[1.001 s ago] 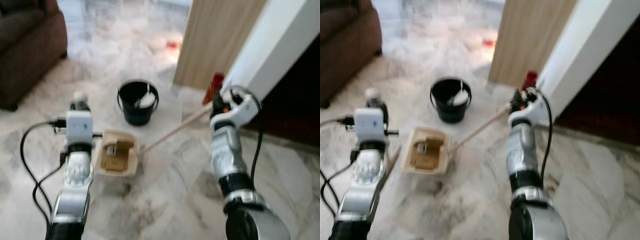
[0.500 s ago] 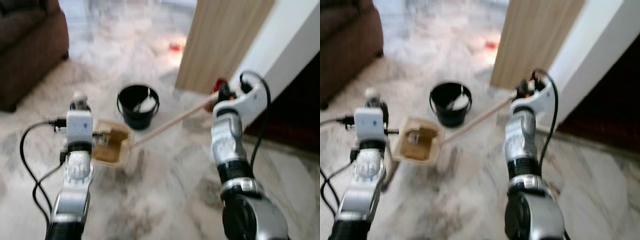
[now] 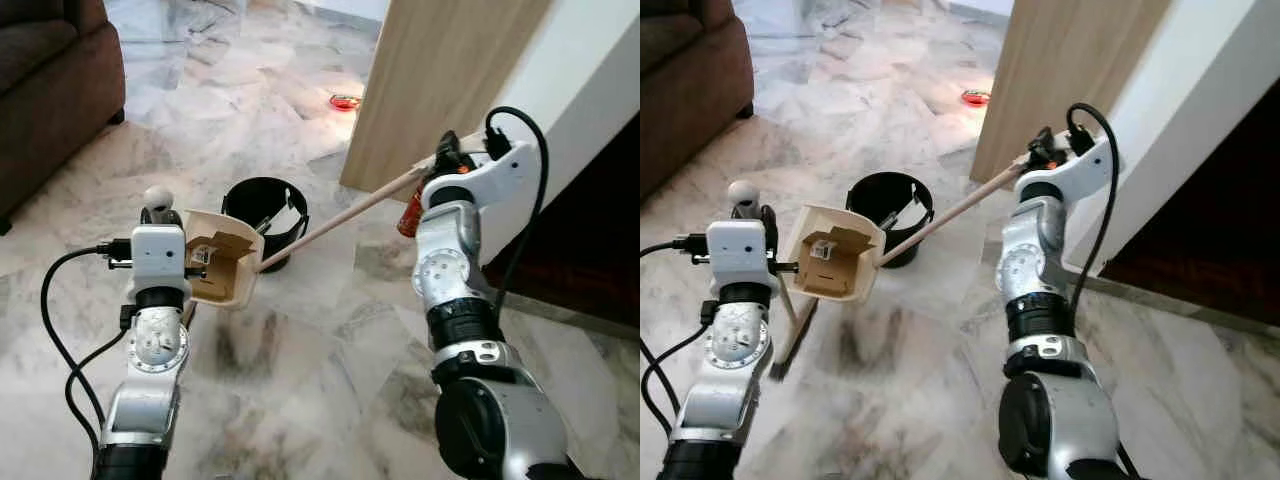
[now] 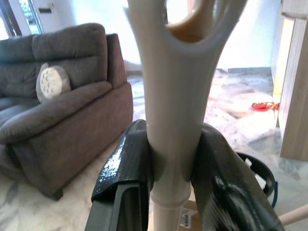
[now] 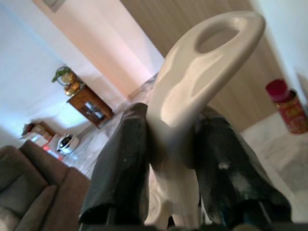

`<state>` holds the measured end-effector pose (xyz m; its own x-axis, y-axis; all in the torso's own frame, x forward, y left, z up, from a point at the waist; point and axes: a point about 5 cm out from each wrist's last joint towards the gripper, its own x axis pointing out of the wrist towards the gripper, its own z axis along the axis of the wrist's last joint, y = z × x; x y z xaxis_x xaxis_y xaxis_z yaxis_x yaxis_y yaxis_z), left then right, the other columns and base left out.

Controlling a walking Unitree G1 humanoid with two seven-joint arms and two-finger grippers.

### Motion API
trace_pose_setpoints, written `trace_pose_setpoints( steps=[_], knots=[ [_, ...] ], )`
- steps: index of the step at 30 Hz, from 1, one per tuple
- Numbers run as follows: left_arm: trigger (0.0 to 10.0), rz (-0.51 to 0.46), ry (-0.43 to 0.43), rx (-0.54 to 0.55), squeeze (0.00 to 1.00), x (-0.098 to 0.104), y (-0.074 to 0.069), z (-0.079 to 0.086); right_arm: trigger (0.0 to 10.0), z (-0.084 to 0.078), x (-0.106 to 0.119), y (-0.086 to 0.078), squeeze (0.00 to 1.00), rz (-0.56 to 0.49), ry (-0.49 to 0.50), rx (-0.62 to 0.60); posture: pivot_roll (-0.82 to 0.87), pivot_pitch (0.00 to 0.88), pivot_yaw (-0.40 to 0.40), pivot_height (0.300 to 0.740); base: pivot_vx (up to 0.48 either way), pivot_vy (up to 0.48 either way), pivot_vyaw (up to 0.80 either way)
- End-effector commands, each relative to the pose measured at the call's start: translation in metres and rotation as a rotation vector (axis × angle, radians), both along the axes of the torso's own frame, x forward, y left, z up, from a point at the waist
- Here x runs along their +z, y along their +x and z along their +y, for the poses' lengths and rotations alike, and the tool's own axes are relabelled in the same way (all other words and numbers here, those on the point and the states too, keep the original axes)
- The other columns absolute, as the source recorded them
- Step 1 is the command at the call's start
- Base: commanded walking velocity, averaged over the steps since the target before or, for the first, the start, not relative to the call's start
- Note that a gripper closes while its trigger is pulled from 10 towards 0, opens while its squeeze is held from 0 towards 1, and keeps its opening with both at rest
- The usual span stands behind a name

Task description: Sweep floor

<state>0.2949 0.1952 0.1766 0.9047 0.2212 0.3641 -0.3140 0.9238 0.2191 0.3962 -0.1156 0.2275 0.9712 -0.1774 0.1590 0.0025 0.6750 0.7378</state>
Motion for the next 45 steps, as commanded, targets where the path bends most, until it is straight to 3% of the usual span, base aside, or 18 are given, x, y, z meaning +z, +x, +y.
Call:
trace_pose_setpoints(
  steps=[1, 19, 45],
  knots=[
    [10.0, -0.058, 0.026, -0.017, 0.0, 0.012, 0.0, -0.006, 10.0, -0.015, 0.025, 0.0, 0.0, -0.093, 0.051, -0.053, 0.14, 0.104, -0.13, 0.74, 0.289, 0.0, 0.0],
    [10.0, -0.062, 0.025, -0.009, 0.0, 0.013, 0.0, -0.005, 10.0, -0.015, 0.039, -0.001, 0.0, -0.137, 0.05, -0.051, 0.13, 0.118, -0.135, 0.74, 0.291, 0.0, 0.0],
    [10.0, -0.075, 0.02, -0.007, 0.0, 0.013, 0.0, -0.007, 10.0, -0.002, 0.037, -0.008, 0.0, -0.166, 0.005, 0.011, 0.14, 0.077, -0.146, 0.74, 0.29, 0.0, 0.0]
  ],
)
